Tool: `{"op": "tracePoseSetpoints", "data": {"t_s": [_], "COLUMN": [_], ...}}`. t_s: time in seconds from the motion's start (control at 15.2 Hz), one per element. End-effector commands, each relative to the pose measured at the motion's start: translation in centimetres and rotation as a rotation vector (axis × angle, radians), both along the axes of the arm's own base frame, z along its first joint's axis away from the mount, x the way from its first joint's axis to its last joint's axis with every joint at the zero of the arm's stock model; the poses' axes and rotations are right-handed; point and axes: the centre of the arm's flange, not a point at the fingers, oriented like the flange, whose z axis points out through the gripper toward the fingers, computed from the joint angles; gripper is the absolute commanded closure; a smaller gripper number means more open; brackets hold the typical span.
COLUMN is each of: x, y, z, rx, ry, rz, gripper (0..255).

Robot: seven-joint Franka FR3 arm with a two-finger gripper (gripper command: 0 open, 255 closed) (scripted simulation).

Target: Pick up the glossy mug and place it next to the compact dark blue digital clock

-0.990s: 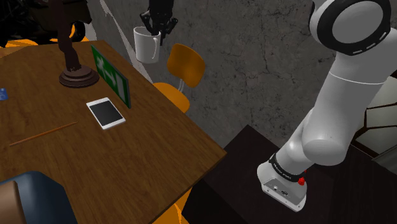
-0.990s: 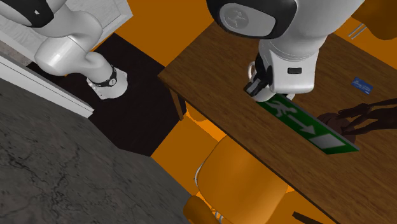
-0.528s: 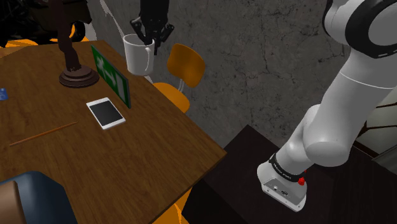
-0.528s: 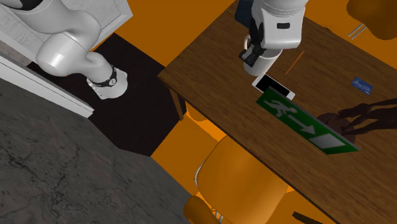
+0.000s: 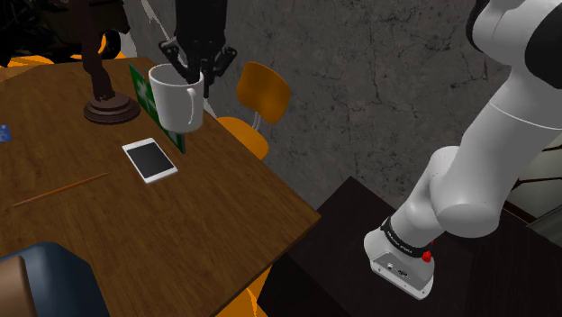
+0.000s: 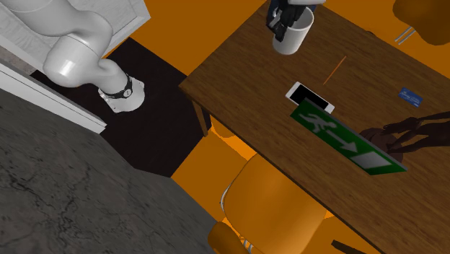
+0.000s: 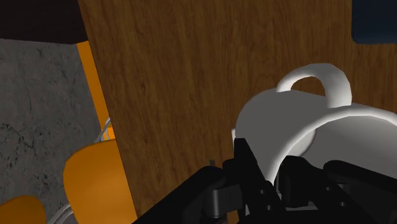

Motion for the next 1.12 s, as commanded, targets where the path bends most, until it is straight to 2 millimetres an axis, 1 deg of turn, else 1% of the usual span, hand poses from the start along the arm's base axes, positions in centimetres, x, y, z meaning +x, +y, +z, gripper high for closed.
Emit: {"op": "tracePoseSetpoints", "data": {"t_s": [0.0, 1.06], "x": [-1.8, -15.1], "y": [2.2, 18.7], "z": [-0.1, 0.0], "rx": [0.000, 0.000], "ry": [0.000, 0.000], "rz": [-0.001, -0.001], "gripper": [255, 255]}}
